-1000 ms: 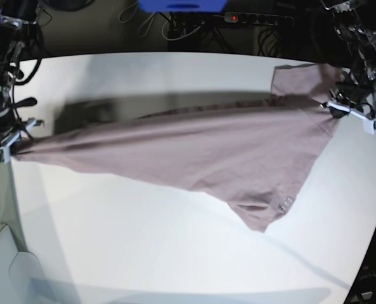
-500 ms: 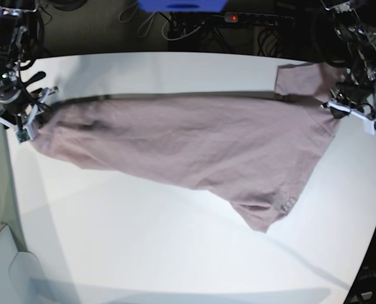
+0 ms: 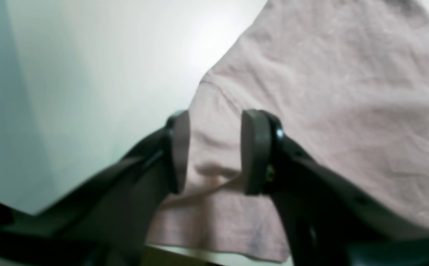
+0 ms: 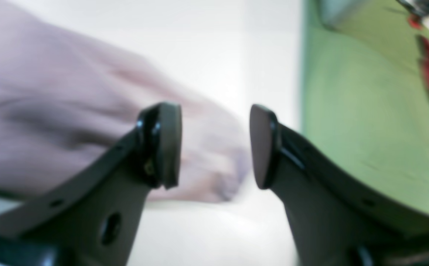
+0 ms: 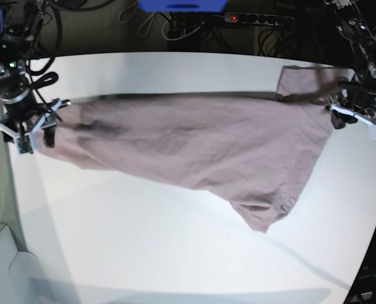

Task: Layout the t-shirt on the table in an organized manner, then fold the t-shirt properly
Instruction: 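Pull the shirt taut between both grippers and lay it flat, then release the shirt and move the left gripper to the shirt's lower edge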

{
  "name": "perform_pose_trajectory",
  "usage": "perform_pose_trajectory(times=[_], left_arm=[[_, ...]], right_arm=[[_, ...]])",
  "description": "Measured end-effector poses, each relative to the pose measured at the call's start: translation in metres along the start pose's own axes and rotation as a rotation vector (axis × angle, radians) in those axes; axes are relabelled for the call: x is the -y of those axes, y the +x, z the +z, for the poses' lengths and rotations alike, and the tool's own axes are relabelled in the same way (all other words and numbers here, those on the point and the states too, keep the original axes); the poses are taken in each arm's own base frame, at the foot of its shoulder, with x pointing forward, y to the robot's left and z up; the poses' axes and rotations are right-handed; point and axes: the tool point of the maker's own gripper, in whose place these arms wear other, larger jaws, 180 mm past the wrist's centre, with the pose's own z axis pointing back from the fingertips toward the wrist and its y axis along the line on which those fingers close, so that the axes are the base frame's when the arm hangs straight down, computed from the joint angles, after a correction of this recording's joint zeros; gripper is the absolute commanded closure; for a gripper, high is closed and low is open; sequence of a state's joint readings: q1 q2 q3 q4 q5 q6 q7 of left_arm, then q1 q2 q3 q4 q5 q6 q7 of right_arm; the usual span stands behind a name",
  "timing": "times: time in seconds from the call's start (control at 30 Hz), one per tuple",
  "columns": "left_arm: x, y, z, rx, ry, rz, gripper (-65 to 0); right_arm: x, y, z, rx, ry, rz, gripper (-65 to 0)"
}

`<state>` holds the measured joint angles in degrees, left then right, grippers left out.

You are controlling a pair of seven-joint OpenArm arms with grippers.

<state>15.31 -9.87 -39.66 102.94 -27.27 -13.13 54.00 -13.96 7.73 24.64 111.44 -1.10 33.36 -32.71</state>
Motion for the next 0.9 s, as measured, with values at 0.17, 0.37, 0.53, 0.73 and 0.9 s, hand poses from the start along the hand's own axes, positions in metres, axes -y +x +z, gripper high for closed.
perform_pose_trajectory(times=[0.17, 0.37, 0.53, 0.73, 0.9], left_arm=[[0.005, 0.012, 0.007, 0.036, -0.003, -0.02, -23.4], [0.015, 0.063, 0.01, 0.169, -0.013, 0.022, -23.4], [0.056, 0.111, -0.009, 0.222, -0.125, 0.042, -23.5], [0.081, 0.127, -0.045, 0.179, -0.199, 0.08, -23.5], [0.085, 0.141, -0.083, 0.122, -0.226, 0.161, -23.5]], right_arm=[[-0.05, 0.002, -0.007, -0.006, 0.124, 0.005, -30.3], [-0.122, 0.005, -0.011, -0.006, 0.309, 0.003, -30.3], [-0.164, -0.015, -0.02, -0.067, 0.426, 0.013, -30.3], [-0.18, -0.025, -0.042, -0.104, 0.477, -0.004, -30.3], [-0.185, -0.042, -0.045, -0.144, 0.494, -0.022, -30.2]])
